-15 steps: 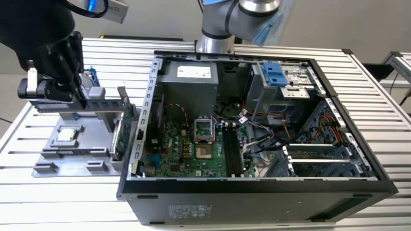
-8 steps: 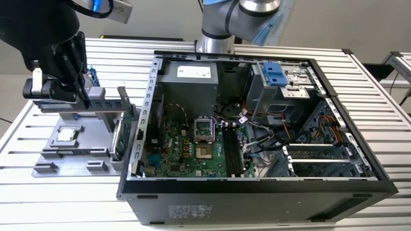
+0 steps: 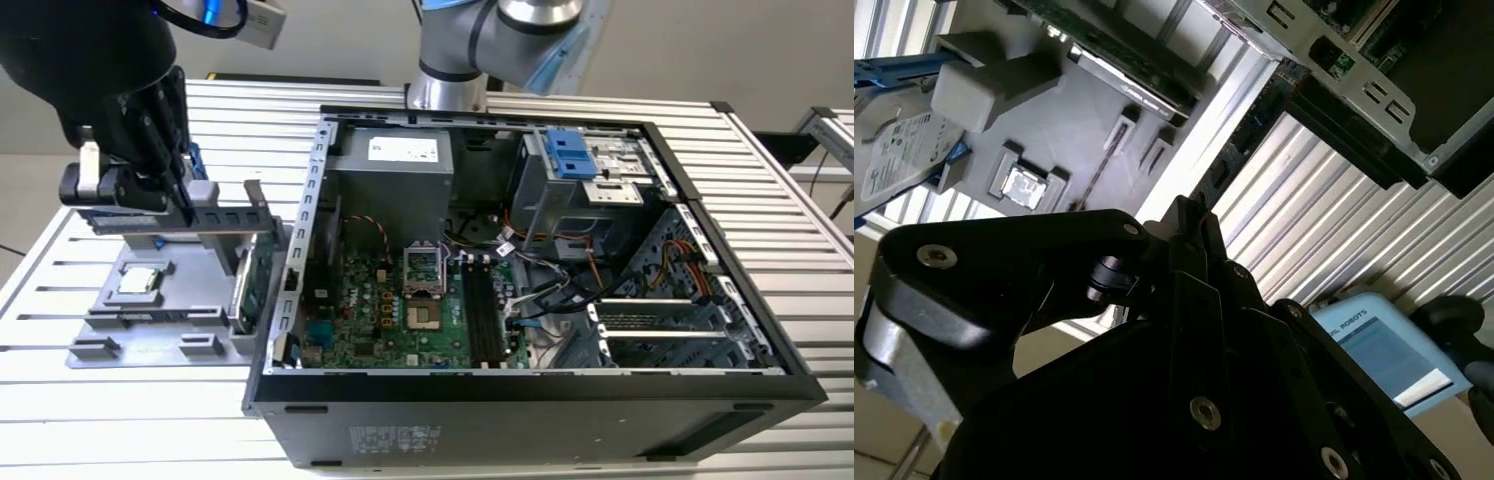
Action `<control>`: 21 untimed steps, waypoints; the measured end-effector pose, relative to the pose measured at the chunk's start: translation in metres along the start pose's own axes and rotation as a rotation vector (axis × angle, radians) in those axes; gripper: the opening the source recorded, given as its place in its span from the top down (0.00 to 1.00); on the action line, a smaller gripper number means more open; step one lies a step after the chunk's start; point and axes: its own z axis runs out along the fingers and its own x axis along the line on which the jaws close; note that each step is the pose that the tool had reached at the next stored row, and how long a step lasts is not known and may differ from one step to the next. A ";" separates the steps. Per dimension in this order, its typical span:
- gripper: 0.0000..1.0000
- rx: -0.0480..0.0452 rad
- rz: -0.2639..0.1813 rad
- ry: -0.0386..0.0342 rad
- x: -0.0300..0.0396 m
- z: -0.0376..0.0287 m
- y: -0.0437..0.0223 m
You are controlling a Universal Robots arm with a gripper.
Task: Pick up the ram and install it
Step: 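Pick up the ram and move it above insertion slot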
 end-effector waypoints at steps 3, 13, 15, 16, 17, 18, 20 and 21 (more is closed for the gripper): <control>1.00 0.0000 0.000 0.0000 0.0001 -0.0001 -0.0020; 1.00 -0.0005 0.000 0.0000 0.0004 -0.0004 -0.0124; 1.00 -0.0006 0.000 0.0000 0.0005 -0.0006 -0.0149; 1.00 -0.0007 0.000 0.0000 0.0006 -0.0006 -0.0162; 1.00 -0.0008 0.000 0.0000 0.0006 -0.0007 -0.0176; 1.00 -0.0010 0.000 0.0000 0.0006 -0.0007 -0.0192; 1.00 -0.0014 0.000 -0.0001 0.0008 -0.0008 -0.0224; 1.00 -0.0016 0.000 0.0001 0.0008 -0.0009 -0.0240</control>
